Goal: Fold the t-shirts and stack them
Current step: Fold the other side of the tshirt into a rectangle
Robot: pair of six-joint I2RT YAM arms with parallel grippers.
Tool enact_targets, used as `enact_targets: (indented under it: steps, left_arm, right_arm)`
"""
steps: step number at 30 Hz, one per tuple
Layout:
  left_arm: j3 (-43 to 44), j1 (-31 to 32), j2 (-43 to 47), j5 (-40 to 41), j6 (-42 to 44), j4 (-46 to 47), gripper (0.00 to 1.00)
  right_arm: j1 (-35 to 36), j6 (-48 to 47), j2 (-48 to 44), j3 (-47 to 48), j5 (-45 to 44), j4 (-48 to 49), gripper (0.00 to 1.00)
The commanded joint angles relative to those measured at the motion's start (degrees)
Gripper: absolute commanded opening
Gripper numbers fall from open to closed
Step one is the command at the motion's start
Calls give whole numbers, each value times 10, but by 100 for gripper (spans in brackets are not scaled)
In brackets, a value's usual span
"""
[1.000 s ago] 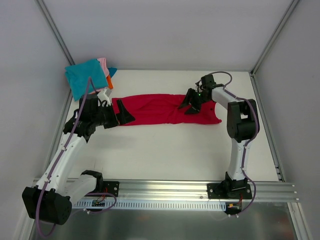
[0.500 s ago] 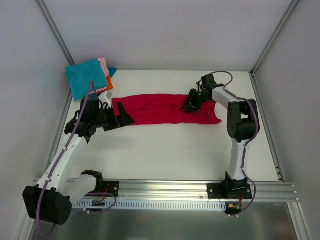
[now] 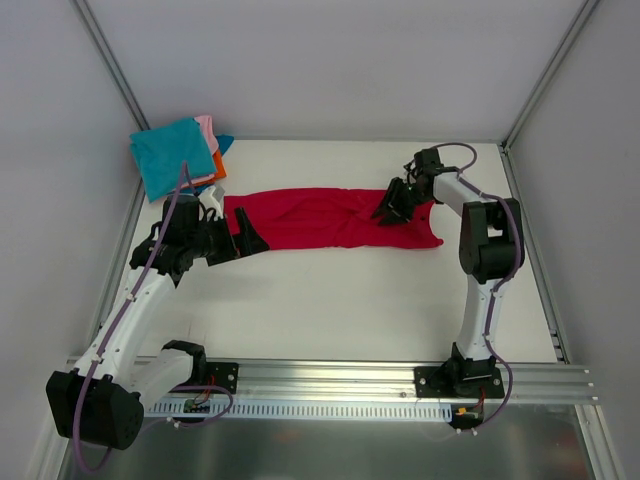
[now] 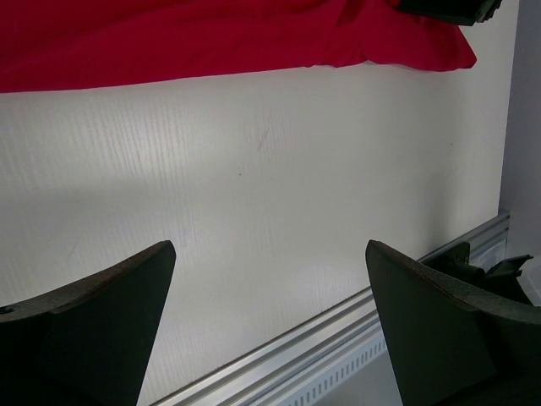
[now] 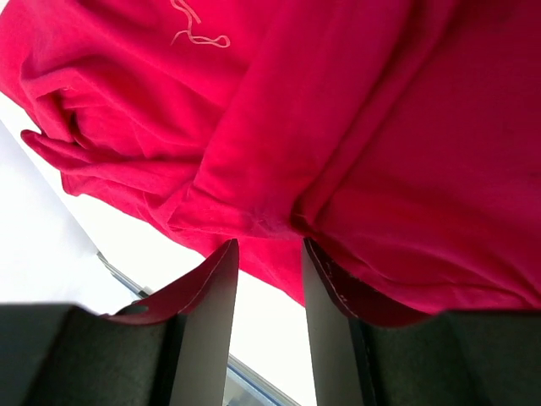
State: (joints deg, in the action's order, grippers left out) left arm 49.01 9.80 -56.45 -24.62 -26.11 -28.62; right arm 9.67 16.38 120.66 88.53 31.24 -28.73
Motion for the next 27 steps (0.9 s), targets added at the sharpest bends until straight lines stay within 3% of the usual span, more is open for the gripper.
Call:
enact_targets:
  steps: [1,13,27]
  left_arm:
    - [-1,4,12,11,14,-5,99]
    - [-5,4,8,14,13,-4,99]
    - [-8,4,10,20,18,-8,99]
  right_arm:
    - [-13,-16,-2,24,-3,-21,40]
    - [-17,-8,14,14,5,-1,39]
    - [-13,9,26,26,15,22,24]
